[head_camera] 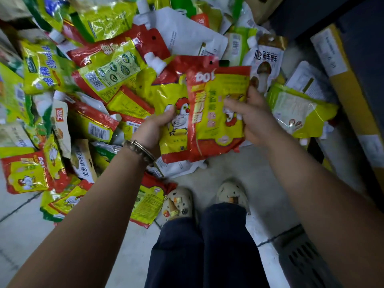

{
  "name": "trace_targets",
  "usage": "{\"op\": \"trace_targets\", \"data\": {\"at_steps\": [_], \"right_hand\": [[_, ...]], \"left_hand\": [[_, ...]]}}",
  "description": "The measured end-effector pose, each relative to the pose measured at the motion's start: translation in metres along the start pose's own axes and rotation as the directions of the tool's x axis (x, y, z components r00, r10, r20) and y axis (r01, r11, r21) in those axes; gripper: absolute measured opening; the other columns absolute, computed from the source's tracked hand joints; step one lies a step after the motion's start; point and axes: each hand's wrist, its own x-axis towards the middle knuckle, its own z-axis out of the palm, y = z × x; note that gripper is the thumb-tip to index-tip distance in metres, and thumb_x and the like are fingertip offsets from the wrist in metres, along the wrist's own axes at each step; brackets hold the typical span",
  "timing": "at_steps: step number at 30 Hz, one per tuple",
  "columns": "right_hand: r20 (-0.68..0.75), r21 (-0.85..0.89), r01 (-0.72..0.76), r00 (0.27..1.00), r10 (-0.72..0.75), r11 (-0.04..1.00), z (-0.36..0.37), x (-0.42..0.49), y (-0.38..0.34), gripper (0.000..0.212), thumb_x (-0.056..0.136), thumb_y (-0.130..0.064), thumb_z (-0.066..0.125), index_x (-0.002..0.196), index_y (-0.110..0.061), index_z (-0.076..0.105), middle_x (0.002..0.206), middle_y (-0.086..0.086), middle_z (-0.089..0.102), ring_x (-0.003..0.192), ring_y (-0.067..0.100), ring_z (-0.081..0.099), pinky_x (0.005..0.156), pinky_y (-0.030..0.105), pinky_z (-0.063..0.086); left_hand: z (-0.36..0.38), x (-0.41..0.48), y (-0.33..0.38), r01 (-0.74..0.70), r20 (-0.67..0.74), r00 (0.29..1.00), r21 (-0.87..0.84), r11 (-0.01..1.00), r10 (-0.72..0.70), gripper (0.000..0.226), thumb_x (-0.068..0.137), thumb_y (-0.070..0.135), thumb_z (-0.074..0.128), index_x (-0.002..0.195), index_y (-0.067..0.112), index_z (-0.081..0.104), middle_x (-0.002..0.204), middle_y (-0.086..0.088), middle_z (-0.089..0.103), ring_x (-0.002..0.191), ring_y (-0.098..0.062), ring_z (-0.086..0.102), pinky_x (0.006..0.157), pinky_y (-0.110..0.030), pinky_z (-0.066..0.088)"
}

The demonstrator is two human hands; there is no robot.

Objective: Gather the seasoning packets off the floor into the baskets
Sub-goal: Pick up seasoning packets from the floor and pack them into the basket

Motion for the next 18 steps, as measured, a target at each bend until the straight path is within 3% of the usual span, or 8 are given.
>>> {"op": "trace_targets", "data": {"at_steps": [3, 7, 11, 14, 16, 18], "right_hand": [[-0.074, -0.079, 0.034, 0.996, -0.040, 0.996, 0.020, -0.009, 0.010, 0.027, 0.079, 0.001, 0.068, 0.103, -0.009, 0.061, 0.088, 0.000, 0.072, 0.082, 0.015, 0.069, 0.074, 0.034, 0.057], [-0.288, -0.302, 0.061, 0.946, -0.152, 0.951, 0.031, 0.001, 0.016, 0.020, 0.081, -0.013, 0.071, 0.097, -0.017, 0.060, 0.086, -0.005, 0.065, 0.081, 0.011, 0.064, 0.075, 0.028, 0.052], [-0.544, -0.304, -0.001, 0.821, -0.173, 0.953, -0.015, 0.057, 0.009, 0.027, 0.081, -0.030, 0.067, 0.096, -0.016, 0.049, 0.080, -0.005, 0.052, 0.075, 0.013, 0.051, 0.067, 0.028, 0.039], [-0.629, -0.413, -0.081, 0.745, -0.220, 0.907, -0.057, 0.094, 0.000, 0.042, 0.088, -0.024, 0.062, 0.121, -0.004, 0.048, 0.113, 0.005, 0.057, 0.101, 0.017, 0.056, 0.071, 0.016, 0.038], [-0.626, -0.466, -0.198, 0.763, -0.163, 0.862, -0.076, 0.113, -0.001, 0.058, 0.088, -0.025, 0.062, 0.135, -0.004, 0.037, 0.138, 0.011, 0.046, 0.122, 0.021, 0.048, 0.087, 0.019, 0.041], [-0.624, -0.480, -0.292, 0.776, -0.088, 0.827, -0.083, 0.125, -0.003, 0.071, 0.088, -0.026, 0.061, 0.145, -0.005, 0.024, 0.150, 0.011, 0.033, 0.134, 0.023, 0.037, 0.105, 0.025, 0.034]], "left_hand": [[0.012, 0.003, -0.006, -0.062, 0.149, 0.988, 0.138, 0.988, 0.042, 0.029, 0.073, 0.029, 0.071, 0.098, 0.015, 0.067, 0.090, -0.002, 0.074, 0.084, -0.019, 0.071, 0.073, -0.032, 0.057], [0.022, 0.012, -0.010, -0.139, 0.076, 0.989, 0.206, 0.969, 0.126, 0.017, 0.082, 0.004, 0.064, 0.093, 0.017, 0.063, 0.076, 0.004, 0.074, 0.071, -0.014, 0.071, 0.066, -0.029, 0.057], [0.021, 0.024, -0.015, -0.187, 0.032, 0.982, 0.157, 0.970, 0.184, 0.018, 0.081, 0.003, 0.065, 0.093, 0.017, 0.063, 0.079, 0.002, 0.074, 0.074, -0.017, 0.071, 0.068, -0.032, 0.058], [0.020, 0.030, -0.018, -0.214, 0.026, 0.977, 0.138, 0.967, 0.212, 0.016, 0.080, 0.005, 0.066, 0.091, 0.017, 0.063, 0.079, 0.001, 0.074, 0.074, -0.019, 0.071, 0.070, -0.035, 0.058], [0.022, 0.033, -0.022, -0.229, 0.038, 0.973, 0.125, 0.965, 0.226, 0.016, 0.081, 0.005, 0.065, 0.088, 0.018, 0.062, 0.076, 0.003, 0.074, 0.072, -0.017, 0.071, 0.071, -0.035, 0.059], [0.022, 0.036, -0.026, -0.227, 0.036, 0.974, 0.105, 0.968, 0.225, 0.015, 0.082, 0.004, 0.064, 0.087, 0.018, 0.060, 0.073, 0.004, 0.073, 0.068, -0.015, 0.071, 0.069, -0.034, 0.059]]}}
